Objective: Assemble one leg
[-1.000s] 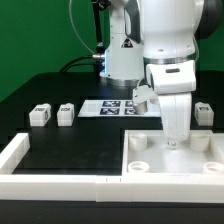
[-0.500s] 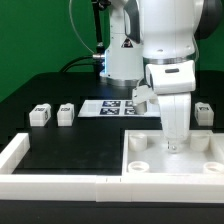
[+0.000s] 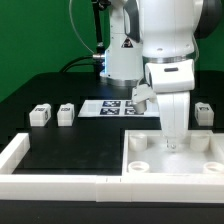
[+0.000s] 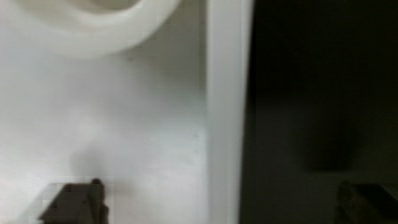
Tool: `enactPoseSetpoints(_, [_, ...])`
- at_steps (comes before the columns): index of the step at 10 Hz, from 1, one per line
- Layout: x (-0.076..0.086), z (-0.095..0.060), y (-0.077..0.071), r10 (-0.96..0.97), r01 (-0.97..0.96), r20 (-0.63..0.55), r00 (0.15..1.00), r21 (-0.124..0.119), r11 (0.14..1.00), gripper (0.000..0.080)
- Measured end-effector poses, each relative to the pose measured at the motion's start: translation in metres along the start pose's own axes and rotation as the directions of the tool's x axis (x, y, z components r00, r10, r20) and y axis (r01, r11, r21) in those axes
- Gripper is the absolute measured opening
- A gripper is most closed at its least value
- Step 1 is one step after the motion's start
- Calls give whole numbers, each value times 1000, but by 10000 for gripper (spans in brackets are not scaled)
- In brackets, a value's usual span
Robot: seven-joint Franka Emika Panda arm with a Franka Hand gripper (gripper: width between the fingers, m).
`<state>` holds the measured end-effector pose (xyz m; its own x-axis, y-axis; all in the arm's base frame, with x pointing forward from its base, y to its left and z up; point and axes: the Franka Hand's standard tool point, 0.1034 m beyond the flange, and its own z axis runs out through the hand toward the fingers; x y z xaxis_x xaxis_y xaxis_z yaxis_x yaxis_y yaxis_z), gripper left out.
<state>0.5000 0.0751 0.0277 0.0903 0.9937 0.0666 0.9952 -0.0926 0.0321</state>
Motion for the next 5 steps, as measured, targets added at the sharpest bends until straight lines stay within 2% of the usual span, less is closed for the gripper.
enactPoseSetpoints(1, [5,-15,-6,32,-32,6,999,-15,999,649])
enactPoseSetpoints(2, [13,-24,-14,120,-120,8,993,-17,993,649])
enactPoseSetpoints(4, [46,-32,-37,352,-352,-2,936,-18,936,649])
enactPoseSetpoints(5, [56,-30,-43,447,-447,-10,894,-18,894,649])
